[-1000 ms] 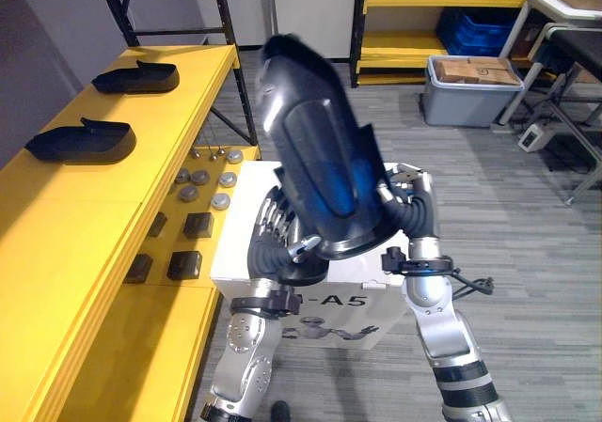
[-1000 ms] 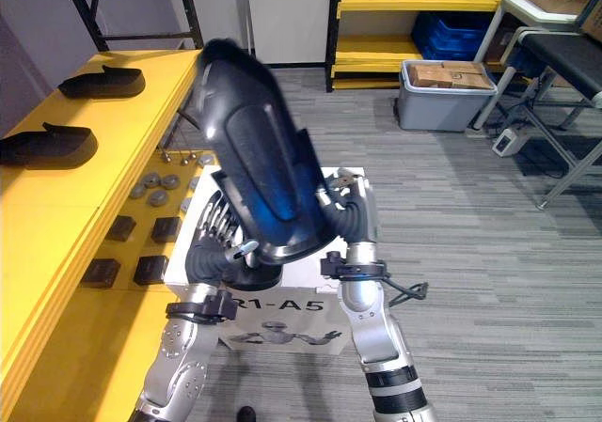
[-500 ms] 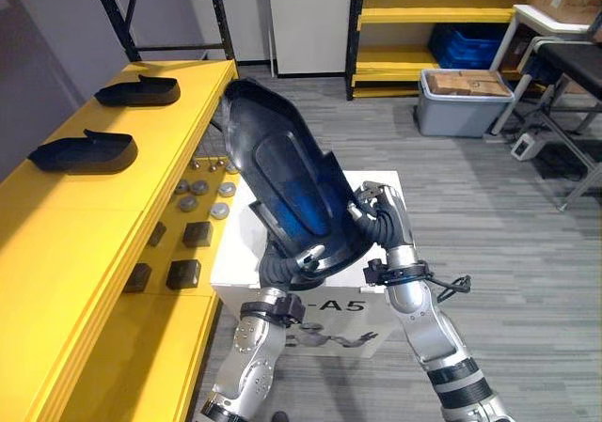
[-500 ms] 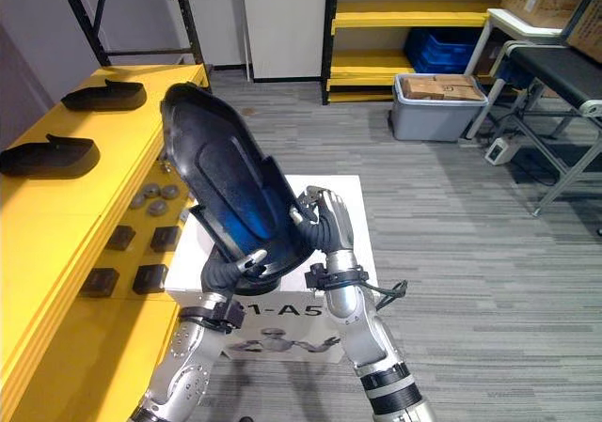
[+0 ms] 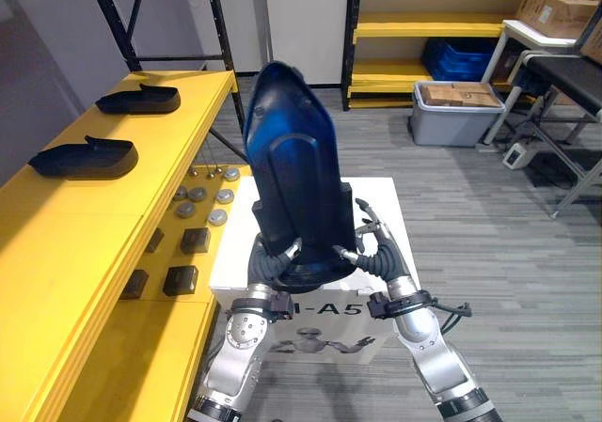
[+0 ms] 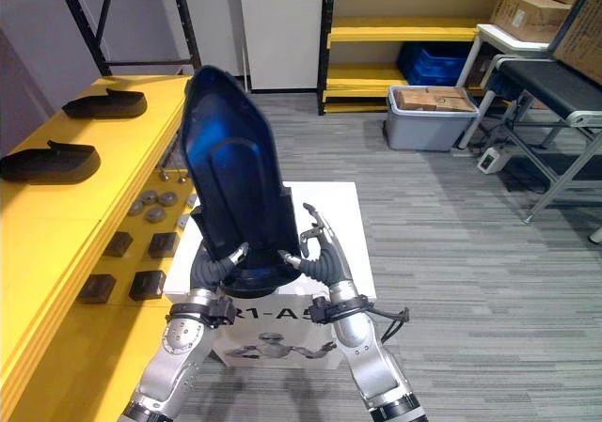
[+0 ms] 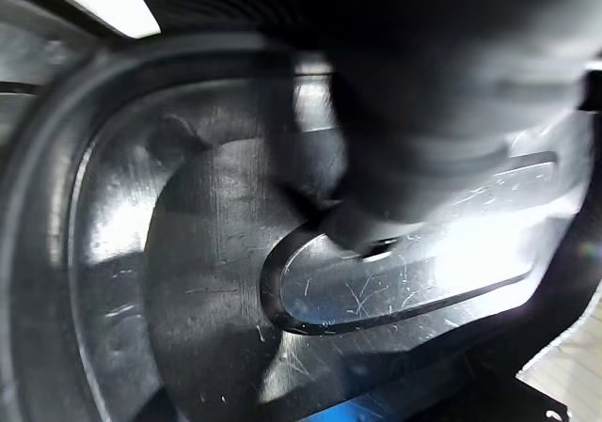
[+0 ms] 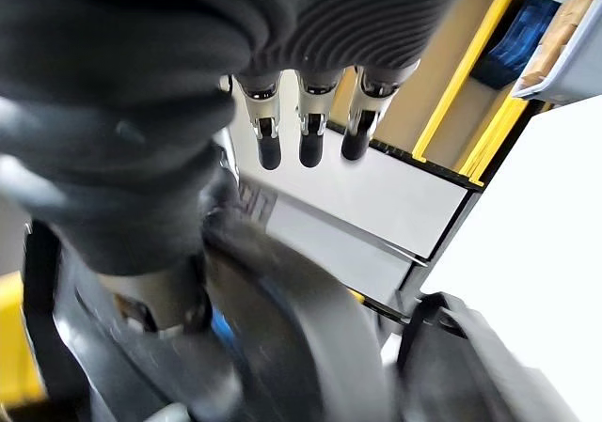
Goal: Walk over and take plastic housings, then place them on the shelf
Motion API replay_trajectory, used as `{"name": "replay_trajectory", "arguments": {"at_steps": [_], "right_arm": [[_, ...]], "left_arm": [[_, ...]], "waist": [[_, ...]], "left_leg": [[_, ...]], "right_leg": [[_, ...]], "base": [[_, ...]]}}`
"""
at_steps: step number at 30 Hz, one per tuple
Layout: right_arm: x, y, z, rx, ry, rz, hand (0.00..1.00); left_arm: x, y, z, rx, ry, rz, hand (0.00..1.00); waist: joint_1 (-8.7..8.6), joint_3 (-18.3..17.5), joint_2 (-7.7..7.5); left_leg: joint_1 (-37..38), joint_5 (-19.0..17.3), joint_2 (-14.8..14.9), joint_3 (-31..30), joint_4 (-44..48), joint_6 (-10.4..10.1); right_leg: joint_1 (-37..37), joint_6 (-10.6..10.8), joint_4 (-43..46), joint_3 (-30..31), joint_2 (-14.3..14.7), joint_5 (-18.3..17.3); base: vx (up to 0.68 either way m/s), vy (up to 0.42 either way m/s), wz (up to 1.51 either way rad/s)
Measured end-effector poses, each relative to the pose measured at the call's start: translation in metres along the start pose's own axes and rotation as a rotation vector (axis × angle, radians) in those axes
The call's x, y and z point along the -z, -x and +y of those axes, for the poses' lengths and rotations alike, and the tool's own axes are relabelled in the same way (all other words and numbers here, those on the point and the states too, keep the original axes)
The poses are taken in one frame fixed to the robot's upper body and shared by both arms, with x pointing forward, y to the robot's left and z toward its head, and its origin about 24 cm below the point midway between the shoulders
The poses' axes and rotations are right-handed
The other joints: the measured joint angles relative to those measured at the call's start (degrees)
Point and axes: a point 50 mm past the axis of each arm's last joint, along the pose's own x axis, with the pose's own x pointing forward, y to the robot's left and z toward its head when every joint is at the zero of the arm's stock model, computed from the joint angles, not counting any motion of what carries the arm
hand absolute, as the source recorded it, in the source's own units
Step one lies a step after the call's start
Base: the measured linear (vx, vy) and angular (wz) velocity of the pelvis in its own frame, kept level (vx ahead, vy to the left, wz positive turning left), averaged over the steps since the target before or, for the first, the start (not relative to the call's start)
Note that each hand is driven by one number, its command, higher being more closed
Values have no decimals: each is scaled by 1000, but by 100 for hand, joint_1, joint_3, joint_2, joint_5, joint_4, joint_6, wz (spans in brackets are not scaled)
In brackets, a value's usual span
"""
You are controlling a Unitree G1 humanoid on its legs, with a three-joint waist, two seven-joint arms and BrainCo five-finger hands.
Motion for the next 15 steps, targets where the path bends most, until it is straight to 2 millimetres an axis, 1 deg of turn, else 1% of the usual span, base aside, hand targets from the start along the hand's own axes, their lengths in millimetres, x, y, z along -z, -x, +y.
{"name": "replay_trajectory", "arguments": {"at_steps": [2,3,4,5,6,7,8,9,10,11,12,14,15], "right_arm": [[-23,-3,-21,79,-138,-107,0],[-29,-4,-28,99,-164,-139,0],[-39,-3,-41,145,-210,-200,0],[-46,-1,-54,187,-257,-252,0],[-48,0,-60,210,-279,-270,0],[-50,2,-71,252,-316,-294,0],[-49,3,-80,286,-332,-304,0],[-47,7,-94,348,-363,-314,0],[-46,10,-101,379,-369,-318,0],[-42,16,-114,447,-379,-316,0],[-39,21,-120,484,-380,-309,0],[-18,38,-136,605,-346,-224,0],[-10,43,-139,629,-336,-184,0]], "left_arm": [[-2,-1,3,-27,-15,-12,100],[-2,-2,4,-33,-20,-12,100],[-2,-2,8,-51,-32,-15,100],[-3,-3,14,-72,-37,-16,100],[-3,-3,16,-83,-38,-17,100],[-4,-3,21,-103,-42,-20,100],[-4,-3,25,-122,-47,-22,100],[-4,0,31,-154,-52,-23,100],[-4,2,34,-167,-52,-22,100],[-4,6,38,-189,-49,-17,100],[-3,8,39,-196,-47,-12,100],[1,16,47,-236,-49,6,100],[1,18,49,-244,-50,10,100]], "waist": [[-15,0,0],[-22,0,0],[-35,1,-2],[-44,1,-2],[-50,1,-2],[-62,2,-3],[-78,3,-4],[-95,3,-3],[-97,3,-4],[-97,4,-5],[-96,4,-5],[-114,5,-5],[-125,6,-7]], "left_leg": [[15,0,4,9,0,0],[16,0,5,11,0,0],[18,0,7,18,-1,0],[21,0,7,22,-1,-1],[23,0,7,24,-1,-1],[25,-1,7,26,-1,-1],[25,-1,7,26,-2,-1],[25,-1,7,27,-2,-2],[25,-2,7,27,-2,-2],[24,-2,7,27,-2,-3],[24,-3,8,27,-2,-3],[22,-5,9,30,-2,-6],[22,-7,10,31,-3,-8]], "right_leg": [[1,0,3,8,3,0],[0,0,3,9,4,0],[-6,0,2,16,5,0],[-12,0,2,21,6,0],[-13,0,2,24,6,0],[-18,1,1,25,5,0],[-20,1,1,25,5,0],[-20,1,-1,26,5,0],[-21,1,-2,26,5,0],[-21,1,-6,26,5,-1],[-21,1,-8,26,5,-1],[-24,3,-11,28,6,-2],[-24,3,-11,28,6,-2]], "base": [[0,0,0],[0,0,0],[0,0,0],[0,0,0],[0,0,0],[0,0,0],[0,0,0],[0,0,0],[0,0,0],[0,0,0],[0,0,0],[0,0,0],[0,0,0]]}}
